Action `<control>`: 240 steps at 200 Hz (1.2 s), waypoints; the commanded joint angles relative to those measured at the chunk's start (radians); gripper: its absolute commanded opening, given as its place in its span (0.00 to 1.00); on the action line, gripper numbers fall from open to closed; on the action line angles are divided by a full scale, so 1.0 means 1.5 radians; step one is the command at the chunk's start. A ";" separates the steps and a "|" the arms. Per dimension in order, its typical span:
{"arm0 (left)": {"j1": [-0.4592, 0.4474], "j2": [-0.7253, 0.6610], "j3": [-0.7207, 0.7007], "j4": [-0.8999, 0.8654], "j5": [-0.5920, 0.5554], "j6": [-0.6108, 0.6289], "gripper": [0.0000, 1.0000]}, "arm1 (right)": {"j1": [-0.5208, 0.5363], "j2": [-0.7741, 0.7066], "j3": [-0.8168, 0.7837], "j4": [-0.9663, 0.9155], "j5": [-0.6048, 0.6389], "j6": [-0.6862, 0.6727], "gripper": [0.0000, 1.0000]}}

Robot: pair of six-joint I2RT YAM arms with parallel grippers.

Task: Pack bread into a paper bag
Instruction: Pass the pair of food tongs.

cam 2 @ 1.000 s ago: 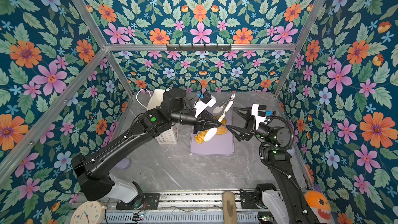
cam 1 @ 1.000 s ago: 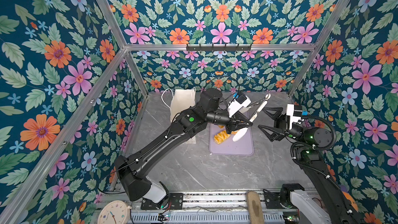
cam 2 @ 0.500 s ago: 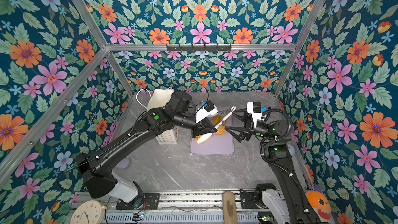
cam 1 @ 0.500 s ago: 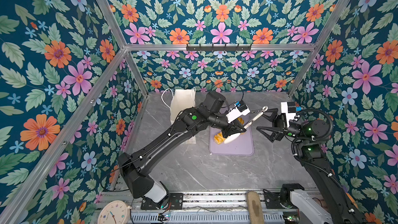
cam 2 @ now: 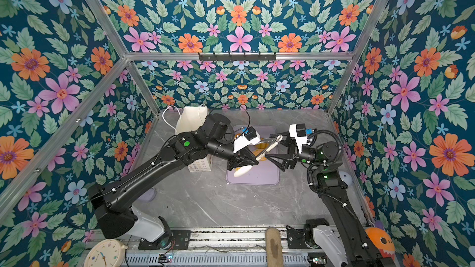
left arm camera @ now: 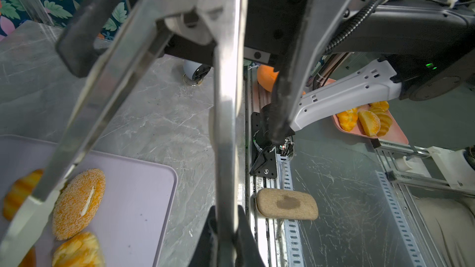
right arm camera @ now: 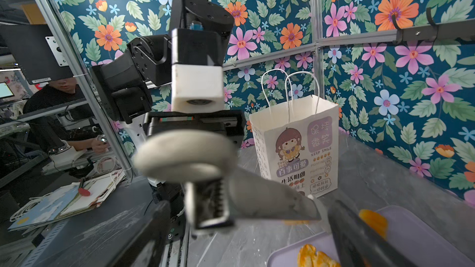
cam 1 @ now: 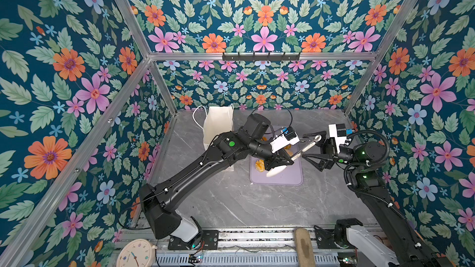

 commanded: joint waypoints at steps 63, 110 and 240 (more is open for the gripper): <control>-0.025 0.009 0.033 -0.028 -0.038 0.037 0.00 | 0.031 0.015 0.019 -0.080 -0.024 -0.091 0.85; -0.035 0.009 0.040 -0.027 -0.093 0.034 0.00 | 0.035 0.023 0.027 -0.095 -0.025 -0.094 0.82; -0.039 0.006 0.029 -0.006 -0.074 0.015 0.00 | 0.036 0.019 0.011 -0.054 -0.053 -0.085 0.70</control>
